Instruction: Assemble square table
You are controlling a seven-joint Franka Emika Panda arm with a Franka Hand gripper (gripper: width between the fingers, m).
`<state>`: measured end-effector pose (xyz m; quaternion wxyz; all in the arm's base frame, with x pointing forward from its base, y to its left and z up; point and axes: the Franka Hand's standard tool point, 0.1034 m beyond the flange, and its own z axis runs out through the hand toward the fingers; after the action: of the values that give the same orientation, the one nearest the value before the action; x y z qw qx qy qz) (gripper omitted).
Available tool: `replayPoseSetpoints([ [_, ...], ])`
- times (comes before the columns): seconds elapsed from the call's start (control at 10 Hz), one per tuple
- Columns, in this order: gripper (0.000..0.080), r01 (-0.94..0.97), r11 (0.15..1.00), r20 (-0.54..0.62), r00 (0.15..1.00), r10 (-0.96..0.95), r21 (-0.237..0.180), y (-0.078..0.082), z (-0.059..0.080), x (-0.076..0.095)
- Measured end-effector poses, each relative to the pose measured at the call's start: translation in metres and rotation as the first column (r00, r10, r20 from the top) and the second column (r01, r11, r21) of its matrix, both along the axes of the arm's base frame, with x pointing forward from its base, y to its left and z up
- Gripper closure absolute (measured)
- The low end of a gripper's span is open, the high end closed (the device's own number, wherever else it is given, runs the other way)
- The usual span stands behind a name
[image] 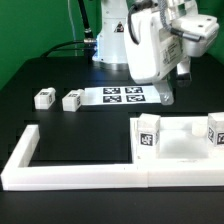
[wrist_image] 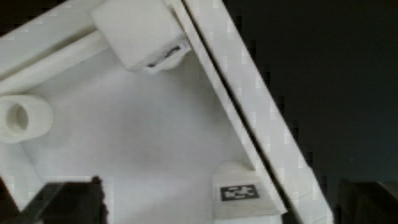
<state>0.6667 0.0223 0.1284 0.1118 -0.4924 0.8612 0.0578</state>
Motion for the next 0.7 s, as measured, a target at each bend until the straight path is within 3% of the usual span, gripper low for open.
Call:
replayPoseSetpoints([
  [0.5, 0.0151, -0.035, 0.999, 0.001, 0.999, 0.035, -0.004, 0.003, -0.003, -0.003],
  [0.7, 0.0151, -0.258, 0.966, 0.013, 0.966, 0.258, -0.005, 0.006, -0.007, -0.038],
])
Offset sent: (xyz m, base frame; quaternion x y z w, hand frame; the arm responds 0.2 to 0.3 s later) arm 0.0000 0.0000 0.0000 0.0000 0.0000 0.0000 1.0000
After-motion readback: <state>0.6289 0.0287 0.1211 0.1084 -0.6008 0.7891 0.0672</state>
